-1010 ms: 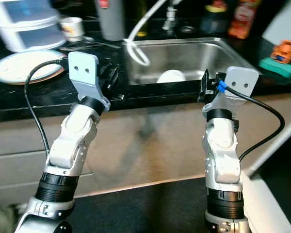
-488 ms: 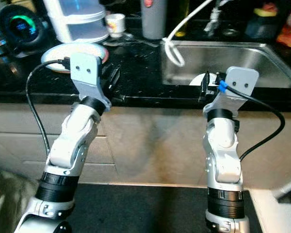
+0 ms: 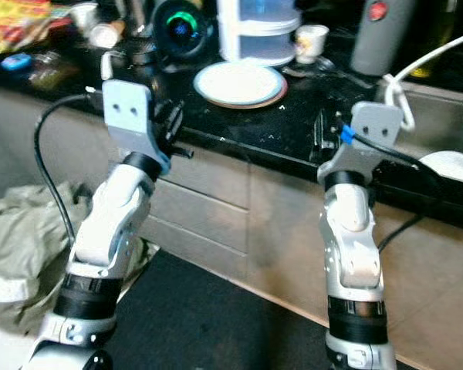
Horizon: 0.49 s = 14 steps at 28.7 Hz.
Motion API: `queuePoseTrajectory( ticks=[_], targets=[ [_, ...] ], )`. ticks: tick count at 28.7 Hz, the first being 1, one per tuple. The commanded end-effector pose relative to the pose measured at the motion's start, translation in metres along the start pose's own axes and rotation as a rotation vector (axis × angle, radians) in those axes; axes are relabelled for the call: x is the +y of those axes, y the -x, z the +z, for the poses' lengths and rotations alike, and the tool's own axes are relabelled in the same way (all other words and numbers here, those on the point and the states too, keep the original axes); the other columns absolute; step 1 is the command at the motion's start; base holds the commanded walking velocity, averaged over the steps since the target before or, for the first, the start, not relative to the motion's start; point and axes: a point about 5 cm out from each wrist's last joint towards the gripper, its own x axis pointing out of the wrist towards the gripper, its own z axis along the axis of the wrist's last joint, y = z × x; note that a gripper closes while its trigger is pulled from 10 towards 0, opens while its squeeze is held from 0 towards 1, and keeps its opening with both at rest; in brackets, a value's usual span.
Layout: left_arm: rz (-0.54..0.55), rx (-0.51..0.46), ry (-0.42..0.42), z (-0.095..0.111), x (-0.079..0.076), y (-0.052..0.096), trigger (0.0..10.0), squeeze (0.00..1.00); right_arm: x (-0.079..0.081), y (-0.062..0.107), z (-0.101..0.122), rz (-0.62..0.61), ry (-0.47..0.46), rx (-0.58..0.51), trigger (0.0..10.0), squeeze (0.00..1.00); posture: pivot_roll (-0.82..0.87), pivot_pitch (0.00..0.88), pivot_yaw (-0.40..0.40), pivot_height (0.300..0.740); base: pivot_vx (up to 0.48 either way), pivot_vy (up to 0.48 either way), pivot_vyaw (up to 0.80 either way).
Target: Kitchen organization
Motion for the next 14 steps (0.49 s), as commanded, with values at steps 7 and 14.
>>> queuePoseTrajectory(
  ticks=[7,14],
  targets=[
    [-0.003,0.024,-0.015,-0.0028,-0.0006,-0.0006,10.0,0.00,-0.0050,0.0005,-0.0056,-0.036,-0.031,0.042,10.0,0.00,0.04,0.037,0.004,0.740,0.000,0.000,-0.46],
    [-0.004,0.027,-0.012,-0.0034,-0.0008,-0.0005,10.0,0.00,-0.0053,0.0004,-0.0056,-0.034,-0.029,0.044,10.0,0.00,0.04,0.039,0.004,0.740,0.000,0.000,-0.80]
  ],
)
